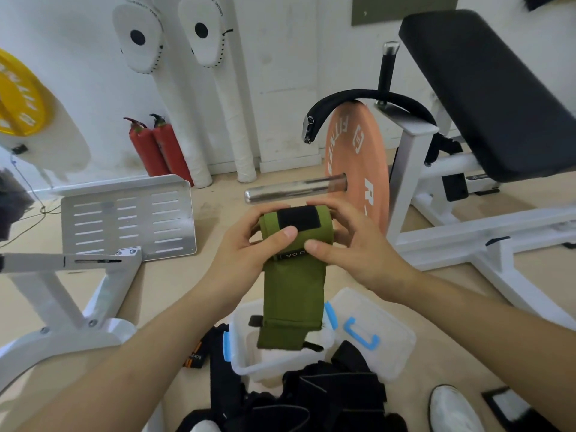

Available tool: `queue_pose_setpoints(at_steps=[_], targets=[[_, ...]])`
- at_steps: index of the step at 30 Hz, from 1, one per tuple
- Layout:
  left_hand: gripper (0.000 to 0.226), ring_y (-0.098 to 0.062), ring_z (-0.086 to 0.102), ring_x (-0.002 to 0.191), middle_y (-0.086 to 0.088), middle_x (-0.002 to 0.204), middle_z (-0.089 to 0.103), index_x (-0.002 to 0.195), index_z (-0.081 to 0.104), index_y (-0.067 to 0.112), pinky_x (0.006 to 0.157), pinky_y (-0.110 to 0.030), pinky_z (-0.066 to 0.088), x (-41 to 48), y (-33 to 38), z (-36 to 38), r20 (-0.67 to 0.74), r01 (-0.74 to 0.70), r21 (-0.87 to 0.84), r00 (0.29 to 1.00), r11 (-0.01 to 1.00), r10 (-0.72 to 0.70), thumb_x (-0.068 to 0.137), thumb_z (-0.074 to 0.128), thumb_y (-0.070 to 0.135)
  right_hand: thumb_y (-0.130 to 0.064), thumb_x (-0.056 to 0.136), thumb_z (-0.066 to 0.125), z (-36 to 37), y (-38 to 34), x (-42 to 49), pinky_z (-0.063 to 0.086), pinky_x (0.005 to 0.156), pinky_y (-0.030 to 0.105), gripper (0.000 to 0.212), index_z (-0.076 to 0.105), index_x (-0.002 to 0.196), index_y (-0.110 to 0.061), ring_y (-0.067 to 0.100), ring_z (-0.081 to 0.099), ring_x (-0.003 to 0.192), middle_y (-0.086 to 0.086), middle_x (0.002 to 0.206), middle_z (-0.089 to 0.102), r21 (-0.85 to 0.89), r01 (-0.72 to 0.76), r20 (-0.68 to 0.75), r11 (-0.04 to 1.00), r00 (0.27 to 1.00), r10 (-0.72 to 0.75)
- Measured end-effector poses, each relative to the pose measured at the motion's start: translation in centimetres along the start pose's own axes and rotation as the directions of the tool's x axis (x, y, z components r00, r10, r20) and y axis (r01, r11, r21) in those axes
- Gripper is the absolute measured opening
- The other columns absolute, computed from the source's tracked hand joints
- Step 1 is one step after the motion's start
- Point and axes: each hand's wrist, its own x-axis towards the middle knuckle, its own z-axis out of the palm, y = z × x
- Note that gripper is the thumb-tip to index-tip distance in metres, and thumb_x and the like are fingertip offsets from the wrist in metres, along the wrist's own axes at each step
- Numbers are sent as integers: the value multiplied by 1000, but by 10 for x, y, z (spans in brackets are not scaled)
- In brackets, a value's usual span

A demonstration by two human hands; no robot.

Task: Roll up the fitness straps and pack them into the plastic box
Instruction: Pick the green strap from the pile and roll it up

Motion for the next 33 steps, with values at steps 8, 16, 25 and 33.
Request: queue_pose_setpoints(at_steps=[8, 16, 25, 33], targets=[[44, -24, 60, 118, -3, 121, 64, 120, 64, 32, 87, -44, 61, 1, -11, -4, 61, -231, 178, 973, 957, 223, 81, 81, 22, -54, 88, 54, 2, -8, 2, 59, 88, 55, 46, 60, 129, -34, 32, 68, 111, 4, 126, 67, 292, -296, 68, 909, 955, 289], [66, -15, 66, 116, 9, 133, 59, 142, 48, 43, 86, -39, 62, -1, -6, 1, 75, -55, 133, 996, 990, 45, 83, 78, 37, -20, 82, 74, -5, -7, 2, 59, 88, 54, 47, 62, 128, -16, 33, 67, 113, 17, 133, 59, 352, -149, -42, 924, 984, 174], [41, -16, 74, 100, 4, 116, 73, 132, 53, 30, 83, -40, 63, -2, -5, 5, 76, 218, -4, 973, 976, -217, 95, 58, 46, -16, 83, 82, -7, 3, -3, 55, 101, 38, 74, 46, 145, -32, 13, 56, 129, -7, 141, 53, -55, -51, 7, 997, 999, 52], [53, -20, 71, 107, -7, 126, 64, 136, 47, 24, 80, -34, 61, -4, -7, 8, 76, 37, -78, 997, 996, -31, 87, 67, 27, -25, 85, 76, -2, -1, -7, 52, 105, 38, 75, 41, 149, -38, 9, 58, 127, -10, 143, 54, -25, -86, 60, 996, 994, 88]])
